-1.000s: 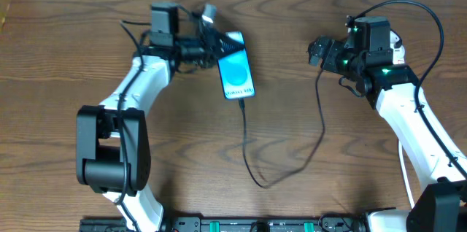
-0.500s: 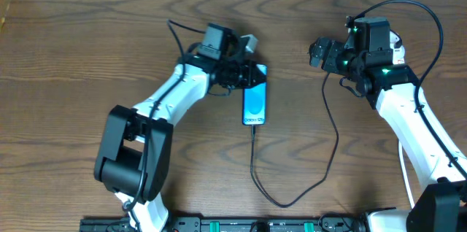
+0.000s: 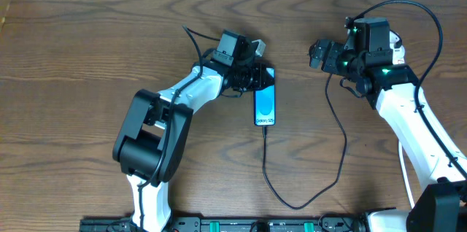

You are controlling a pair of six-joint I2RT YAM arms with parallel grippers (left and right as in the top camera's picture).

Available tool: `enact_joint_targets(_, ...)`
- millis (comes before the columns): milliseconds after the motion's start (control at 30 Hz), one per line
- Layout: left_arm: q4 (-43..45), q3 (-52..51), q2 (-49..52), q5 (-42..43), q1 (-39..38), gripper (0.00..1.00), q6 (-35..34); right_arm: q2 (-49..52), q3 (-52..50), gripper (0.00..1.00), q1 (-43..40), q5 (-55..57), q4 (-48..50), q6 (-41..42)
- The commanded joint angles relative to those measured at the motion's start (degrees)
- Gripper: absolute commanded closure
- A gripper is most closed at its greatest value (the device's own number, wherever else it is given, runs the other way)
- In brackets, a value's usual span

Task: Plug charger to phone and switch on socket
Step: 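Lower the phone flat onto the table center with the left gripper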

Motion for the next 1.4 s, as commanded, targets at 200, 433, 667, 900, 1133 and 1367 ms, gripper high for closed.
enact_joint_targets(200,-0.81,0.66,0.22,-3.3,0.17,0.92,-2.75,-0.63,0.42,0.01,-0.13,0.66,-0.26,-1.46)
enact_joint_targets(433,-1.27,0.66,0.59,-4.48,0.17,0.93,-2.75,-0.63,0.42,0.01,-0.13,0.66,-0.48,-1.46)
enact_joint_targets(667,-1.27,0.66,2.71,-4.26,0.17,0.92,-4.52,-0.63,0.42,0.01,-0.13,0.66,-0.52,-1.46)
enact_joint_targets(900,-1.27,0.66,3.48,-4.24,0.17,0.93,-4.7,-0.63,0.42,0.01,-0.13,0.66,-0.5,-1.46)
enact_joint_targets(1133,-2.1,0.66,3.48,-4.28,0.17,0.87,-4.68,-0.63,0.42,0.01,-0.13,0.66,-0.5,-1.46)
enact_joint_targets(1367,-2.34,0.66,3.48,-4.31,0.17,0.66,-4.63,-0.63,0.42,0.01,-0.13,0.66,-0.5,-1.44)
